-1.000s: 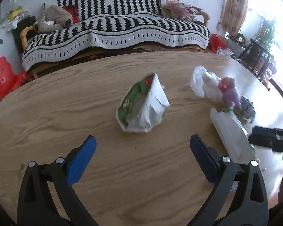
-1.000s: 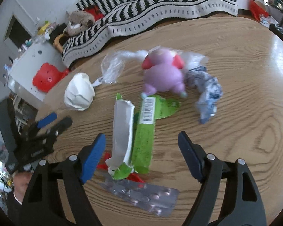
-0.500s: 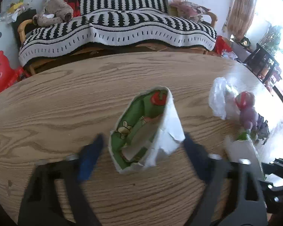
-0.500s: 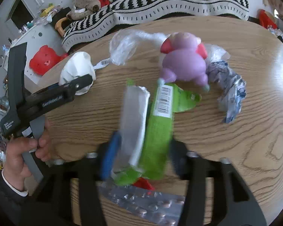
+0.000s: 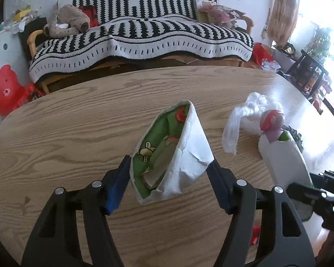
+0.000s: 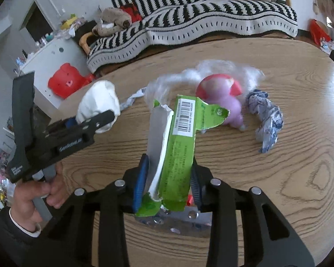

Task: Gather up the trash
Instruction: 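Grasp the white-green paper cup with the left tool while the right tool grasps the green snack wrapper, then carry cup and wrapper over the black bin and open both tools to drop them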

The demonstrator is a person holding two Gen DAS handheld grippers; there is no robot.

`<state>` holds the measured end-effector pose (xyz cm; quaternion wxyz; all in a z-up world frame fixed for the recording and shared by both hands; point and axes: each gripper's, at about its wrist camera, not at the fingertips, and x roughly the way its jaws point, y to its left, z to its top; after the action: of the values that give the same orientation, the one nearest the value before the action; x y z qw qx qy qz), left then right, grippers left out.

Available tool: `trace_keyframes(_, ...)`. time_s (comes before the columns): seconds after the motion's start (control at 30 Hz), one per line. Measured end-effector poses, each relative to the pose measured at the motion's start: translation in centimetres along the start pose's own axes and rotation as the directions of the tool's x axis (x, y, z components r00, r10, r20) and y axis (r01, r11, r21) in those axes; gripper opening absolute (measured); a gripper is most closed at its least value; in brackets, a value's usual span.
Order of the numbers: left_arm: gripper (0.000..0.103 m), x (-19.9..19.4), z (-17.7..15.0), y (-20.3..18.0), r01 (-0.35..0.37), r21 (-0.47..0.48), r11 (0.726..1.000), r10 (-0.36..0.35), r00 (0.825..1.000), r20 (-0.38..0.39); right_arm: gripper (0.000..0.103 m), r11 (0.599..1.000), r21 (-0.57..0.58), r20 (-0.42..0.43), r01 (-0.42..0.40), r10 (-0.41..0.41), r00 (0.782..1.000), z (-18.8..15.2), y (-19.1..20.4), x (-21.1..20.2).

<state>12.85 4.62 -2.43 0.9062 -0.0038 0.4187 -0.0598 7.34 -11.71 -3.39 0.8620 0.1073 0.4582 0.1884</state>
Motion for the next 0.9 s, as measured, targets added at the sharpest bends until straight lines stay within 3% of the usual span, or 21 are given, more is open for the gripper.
trace_keyframes(0.37, 0.066, -3.9, -1.1, -2.1, 0.042, 0.024, 0.999, -0.042, 0.999, 0.03, 0.035, 0.994, 0.042, 0.073, -0.104, 0.101, 0.992, 0.4, -1.5, -3.9)
trace_keyframes(0.63, 0.066, -5.0, -1.6, -9.9, 0.153, 0.134, 0.979, -0.157, 0.987, 0.023, 0.035, 0.995, 0.099, 0.121, 0.029, -0.041, 0.992, -0.8, -6.2, -8.6)
trace_keyframes(0.9, 0.066, -5.9, -3.6, -21.2, 0.288, 0.284, 0.915, -0.294, 0.956, -0.022, 0.036, 0.964, 0.22, 0.156, 0.15, -0.187, 0.97, -4.2, -13.9, -14.8)
